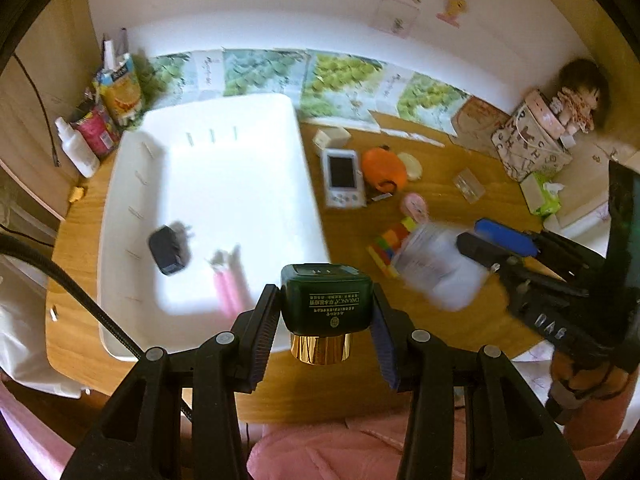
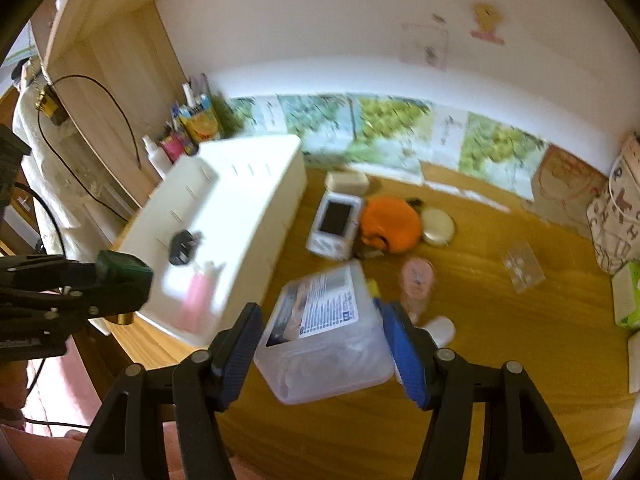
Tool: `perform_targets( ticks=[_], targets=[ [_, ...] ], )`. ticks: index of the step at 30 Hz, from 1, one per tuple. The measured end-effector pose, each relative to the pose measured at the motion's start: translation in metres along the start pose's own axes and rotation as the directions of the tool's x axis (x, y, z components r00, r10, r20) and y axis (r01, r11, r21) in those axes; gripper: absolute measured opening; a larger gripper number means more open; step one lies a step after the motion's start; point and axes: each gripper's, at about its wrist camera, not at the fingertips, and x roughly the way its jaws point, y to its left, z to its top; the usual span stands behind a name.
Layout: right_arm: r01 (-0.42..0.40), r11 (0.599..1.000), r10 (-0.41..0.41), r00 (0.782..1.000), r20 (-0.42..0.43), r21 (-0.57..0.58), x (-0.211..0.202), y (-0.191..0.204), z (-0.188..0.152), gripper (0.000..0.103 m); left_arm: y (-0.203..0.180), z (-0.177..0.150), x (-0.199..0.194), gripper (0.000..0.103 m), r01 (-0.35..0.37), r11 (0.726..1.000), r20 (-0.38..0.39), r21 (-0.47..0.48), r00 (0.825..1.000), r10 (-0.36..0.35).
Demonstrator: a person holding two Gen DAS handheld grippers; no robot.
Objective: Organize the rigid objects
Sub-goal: 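Lift the bottle and the clear box and carry both toward the tray, then hold the bottle above the tray with the left tool while the right tool brings the box over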
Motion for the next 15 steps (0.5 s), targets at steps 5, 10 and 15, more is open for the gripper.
perform_targets(
  ticks=[5,10,15],
  targets=[
    [-0.036,0.999,0.035,0.998,0.047,0.014,0.004,0.026,0.019,0.028,0.028,0.004,-0.002,0.047,0.002,1.000,0.038,0.008,0.999,-0.002],
    [-0.026,0.999,0.025,0.998,0.055,0.021,0.018,0.047,0.026,0.028,0.053,0.007,-0.004,0.047,-0.007,1.000,0.076,0.027,0.997,0.005],
    [-0.041,0.994,0.039,0.999,0.017,0.101,0.033,0.050,0.020,0.028,0.077,0.008,0.002,0.047,-0.020,1.000,0.078,0.024,0.997,0.018]
  ],
)
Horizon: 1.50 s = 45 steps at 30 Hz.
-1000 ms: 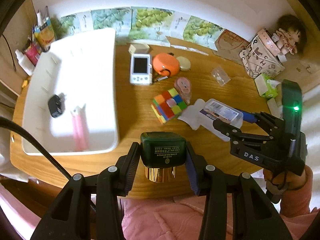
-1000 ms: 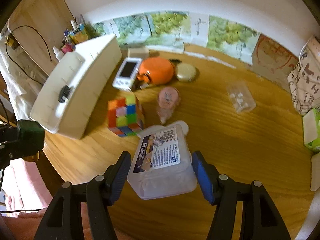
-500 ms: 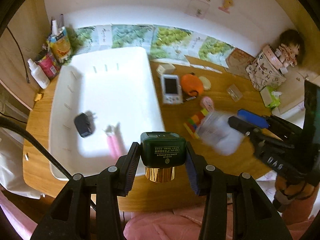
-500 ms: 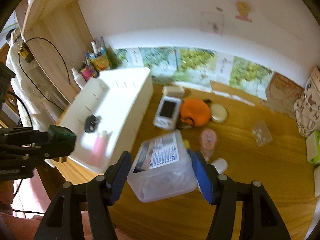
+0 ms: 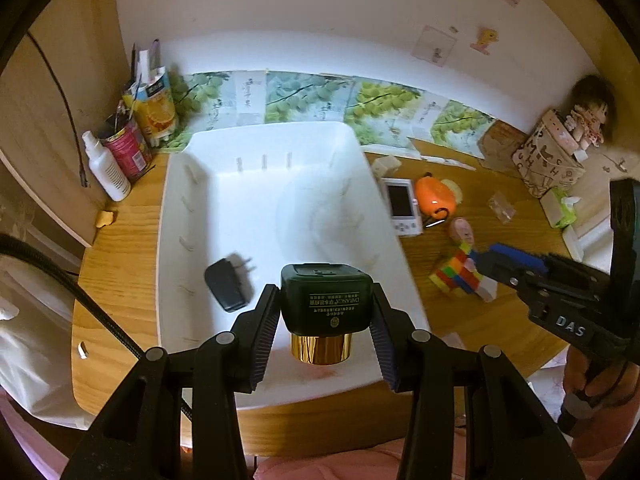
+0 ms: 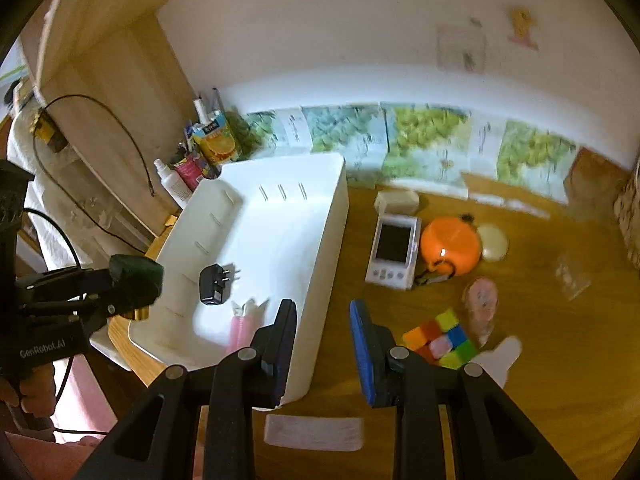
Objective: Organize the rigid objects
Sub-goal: 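Hold the bottle above the tray with the left tool while the right tool brings the box over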
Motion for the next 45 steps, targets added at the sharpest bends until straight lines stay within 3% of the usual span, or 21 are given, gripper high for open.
perform_targets(
  ticks=[4,9,16,22,25,28,34,40,45],
  targets=[
    [-0.026,0.992,0.031,0.999,-0.040,0.124,0.007,-0.013,-0.013,0.029,0.014,-0.003,0.005,0.047,-0.008,1.000,-0.003,0.002,1.000,0.008],
    [-0.036,0.949,0.072,0.992,-0.106,0.312,0.019,-0.037,-0.040,0.034,0.027,-0.006,0.012,0.047,-0.003,1.000,-0.023,-0.012,1.000,0.003],
    [-0.036,0.836,0.158,0.971,-0.177,0.548,0.034,-0.066,-0.077,0.052,0.032,-0.009,0.020,0.047,0.012,1.000,-0.042,-0.014,0.999,-0.012],
    [-0.034,0.730,0.253,0.941,-0.224,0.682,0.051,-0.077,-0.100,0.058,0.032,-0.011,0.025,0.047,0.015,1.000,-0.037,0.003,0.999,-0.015],
    [-0.037,0.673,0.310,0.921,-0.236,0.739,0.060,-0.080,-0.109,0.059,0.033,-0.012,0.027,0.048,0.021,1.000,-0.041,0.008,0.999,-0.020],
    [-0.028,0.620,0.360,0.899,-0.252,0.784,0.072,-0.081,-0.117,0.066,0.035,-0.012,0.029,0.048,0.026,1.000,-0.045,0.006,0.999,-0.026],
    [0.008,0.523,0.428,0.862,-0.271,0.852,0.093,-0.081,-0.126,0.066,0.035,-0.012,0.029,0.048,0.027,1.000,-0.040,0.013,0.999,-0.026],
    [0.013,0.439,0.474,0.846,-0.244,0.898,0.107,-0.081,-0.133,0.064,0.038,-0.010,0.027,0.048,0.037,0.999,-0.019,0.027,0.999,-0.037],
    [0.007,0.417,0.480,0.847,-0.227,0.909,0.111,-0.079,-0.134,0.062,0.038,-0.008,0.029,0.048,0.044,0.998,-0.026,0.040,0.999,-0.043]
  ],
)
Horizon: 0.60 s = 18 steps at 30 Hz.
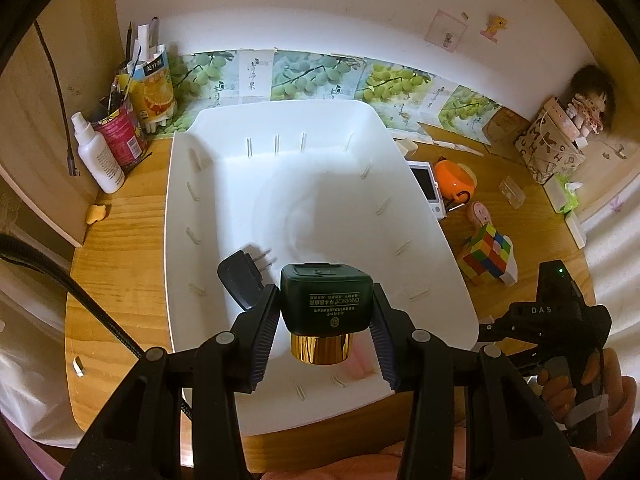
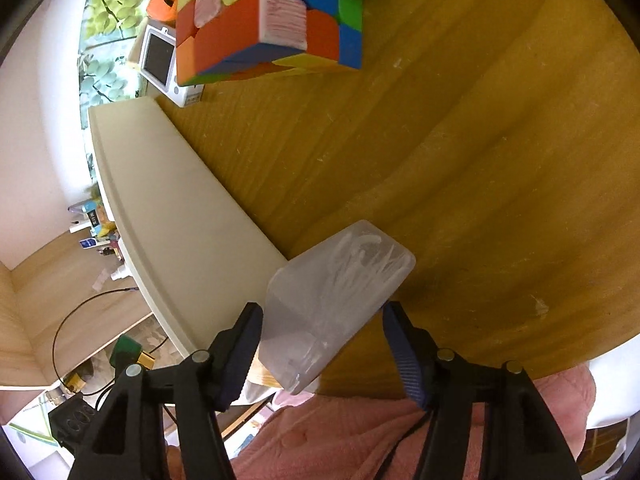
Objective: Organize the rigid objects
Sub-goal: 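Hold the bottle above the tray with the left tool while the right tool brings the box over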
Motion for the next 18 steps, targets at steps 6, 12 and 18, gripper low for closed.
perform_targets(
  ticks=[6,12,18],
  targets=[
    [-0.011,1.000,0.012,1.000,0.027,-0.018,-0.007,-0.003,-0.004,0.055,0.000,0.001,0.003,0.048,0.008,1.000,-0.014,0.007,1.000,-0.007],
    [0.000,0.998,0.005,0.997,0.075,-0.070,-0.022,0.006,-0.010,0.041,0.000,0.001,0.007,0.048,0.013,1.000,-0.022,0.025,1.000,-0.013],
    [0.051,0.992,-0.035,0.990,0.133,-0.115,-0.034,0.016,-0.014,0.038,0.001,0.000,0.010,0.048,0.018,0.999,-0.032,0.026,0.999,-0.017]
  ],
)
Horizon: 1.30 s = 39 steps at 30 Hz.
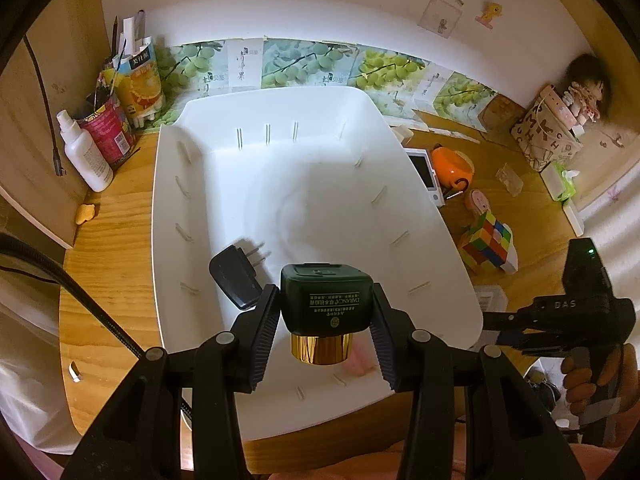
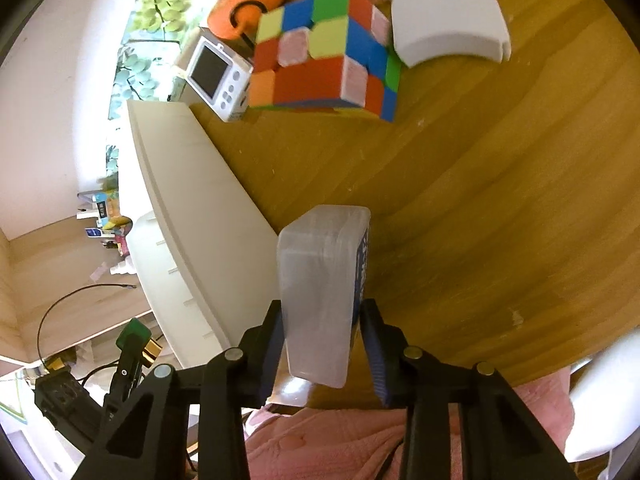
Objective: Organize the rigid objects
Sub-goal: 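Hold the bottle above the tray with the left tool while the right tool brings the box over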
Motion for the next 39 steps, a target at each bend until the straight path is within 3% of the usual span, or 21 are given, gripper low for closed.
perform_targets(
  ticks=[10,20,28,39],
  targets=[
    [0.065,0.994,-0.051,0.987,0.149,-0.093,-0.036,0.017,-0.007,0.038,0.006,-0.002,0.006,0.048,-0.006,1.000,-0.010,-0.017,1.000,0.006],
    [0.152,0.931,-0.017,0.926,0.378,-0.331,-0.069,0.071,-0.022,0.038,0.007,-0.004,0.005,0.048,-0.007,0.999,-0.006,-0.033,1.000,0.007],
    [0.209,0.818,0.074,0.886,0.459,-0.535,-0.069,0.116,-0.042,0.036,0.008,-0.008,0.000,0.048,-0.018,0.999,0.007,-0.043,1.000,0.018],
    [0.283,0.621,0.110,0.892,0.439,-0.731,-0.029,0.157,-0.070,0.034,0.013,-0.011,-0.006,0.048,-0.056,0.995,0.031,-0.087,0.998,0.059]
  ],
)
